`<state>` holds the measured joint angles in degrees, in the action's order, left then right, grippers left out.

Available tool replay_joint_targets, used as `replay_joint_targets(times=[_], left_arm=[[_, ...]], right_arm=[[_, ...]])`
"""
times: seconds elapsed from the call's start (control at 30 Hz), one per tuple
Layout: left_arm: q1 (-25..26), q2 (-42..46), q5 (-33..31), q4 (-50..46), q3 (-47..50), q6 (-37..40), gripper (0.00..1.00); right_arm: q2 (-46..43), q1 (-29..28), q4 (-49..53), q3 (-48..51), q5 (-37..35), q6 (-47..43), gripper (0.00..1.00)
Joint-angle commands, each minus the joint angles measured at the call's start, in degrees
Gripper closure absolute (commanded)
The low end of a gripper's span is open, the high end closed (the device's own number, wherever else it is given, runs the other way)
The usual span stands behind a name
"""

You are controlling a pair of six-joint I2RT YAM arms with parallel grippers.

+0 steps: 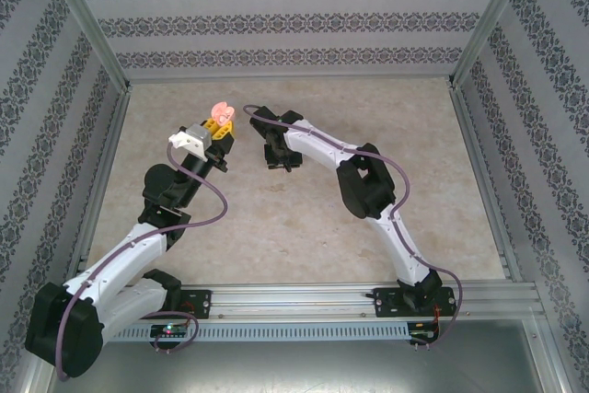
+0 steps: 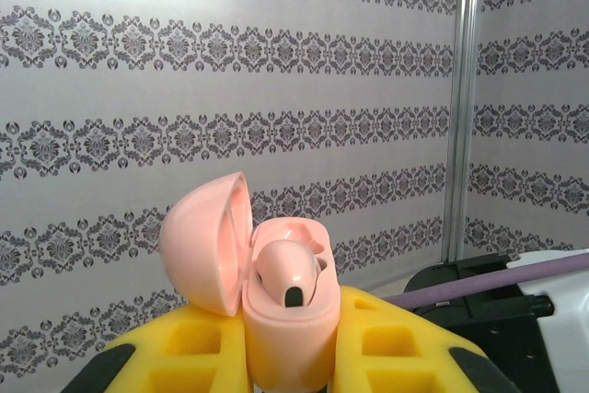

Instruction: Insert the wireless bluetooth earbuds into the charging case

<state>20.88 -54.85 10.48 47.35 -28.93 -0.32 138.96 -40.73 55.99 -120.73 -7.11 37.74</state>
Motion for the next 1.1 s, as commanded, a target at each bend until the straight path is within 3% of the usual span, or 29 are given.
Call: replay_joint_targets(times=[0.0, 0.63, 1.07], left_arm=[[-0.62, 1.06, 1.02, 1.72, 0.27, -0.92, 1.0], [-0.8, 0.92, 1.38, 1.43, 0.36, -0.9, 1.0], [-0.78, 0.55, 2.3, 0.55, -0.34, -1.13, 1.0]], right_arm=[[1.96, -0.06, 2.33, -2.62, -1.96, -0.57, 0.58], [2.9, 0.62, 0.71, -0.36, -0.78, 0.75, 0.64], [0.11, 1.07, -1.21, 2.12, -0.97, 0.2, 0.74]])
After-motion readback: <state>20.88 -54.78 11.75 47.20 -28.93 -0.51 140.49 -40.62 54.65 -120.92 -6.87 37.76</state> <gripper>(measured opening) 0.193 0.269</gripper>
